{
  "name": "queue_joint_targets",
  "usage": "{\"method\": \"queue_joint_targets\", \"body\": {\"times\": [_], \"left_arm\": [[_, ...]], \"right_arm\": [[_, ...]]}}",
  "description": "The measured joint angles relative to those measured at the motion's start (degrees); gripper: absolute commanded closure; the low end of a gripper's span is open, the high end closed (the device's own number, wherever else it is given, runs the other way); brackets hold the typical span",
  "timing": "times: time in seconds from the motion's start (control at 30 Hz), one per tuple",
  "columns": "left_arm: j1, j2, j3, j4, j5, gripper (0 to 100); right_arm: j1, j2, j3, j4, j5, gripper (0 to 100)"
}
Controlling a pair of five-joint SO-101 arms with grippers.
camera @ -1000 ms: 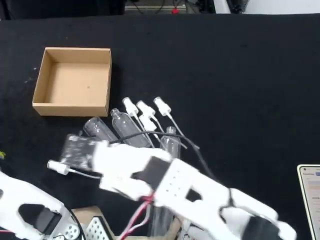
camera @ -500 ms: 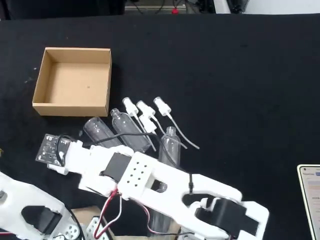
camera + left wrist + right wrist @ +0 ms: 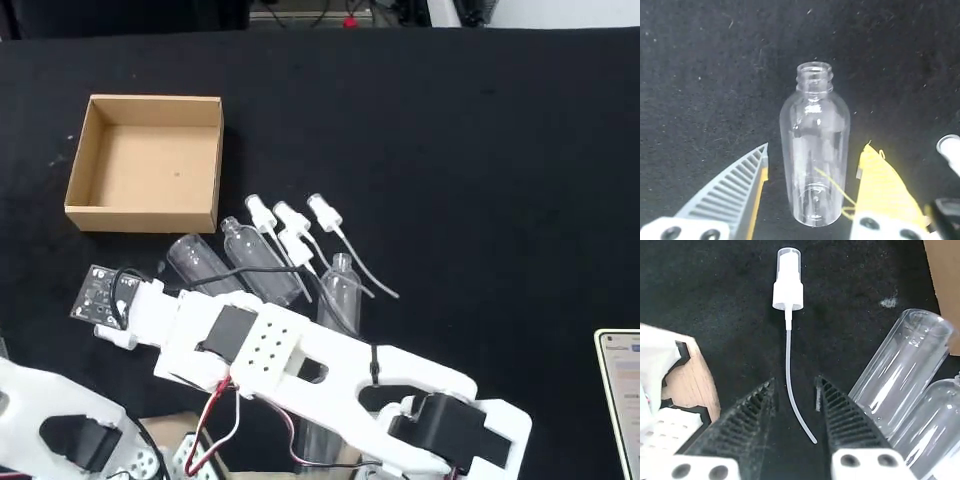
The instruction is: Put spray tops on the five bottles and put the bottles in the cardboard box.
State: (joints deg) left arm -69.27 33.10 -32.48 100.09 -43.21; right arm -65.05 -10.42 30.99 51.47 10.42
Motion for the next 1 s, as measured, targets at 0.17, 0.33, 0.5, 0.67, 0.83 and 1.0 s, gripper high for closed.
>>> {"method": "queue_joint_targets", "body": {"times": [0.17, 0.33, 0.5, 0.67, 0.83, 1.0], "left_arm": [[0.0, 0.0, 4.6, -0.4, -4.0, 72], [-0.1, 0.0, 11.3, -9.6, -5.0, 72], [0.0, 0.0, 16.6, -16.4, -5.0, 73], [0.0, 0.0, 16.9, -18.8, -3.2, 73], [0.0, 0.0, 16.5, -19.3, -2.1, 73], [0.0, 0.0, 16.5, -19.3, -2.1, 73]], "right_arm": [[0.0, 0.0, 0.0, 0.0, 0.0, 87.4], [0.0, 0.0, 0.0, 0.0, 0.0, 87.4], [0.0, 0.0, 0.0, -0.4, 0.0, 87.4], [-0.3, 0.0, 0.0, -0.5, 0.0, 87.4], [-1.8, 0.0, 0.1, -2.3, 0.0, 87.4], [-1.8, 0.0, 1.0, -3.7, 0.0, 87.4]]}}
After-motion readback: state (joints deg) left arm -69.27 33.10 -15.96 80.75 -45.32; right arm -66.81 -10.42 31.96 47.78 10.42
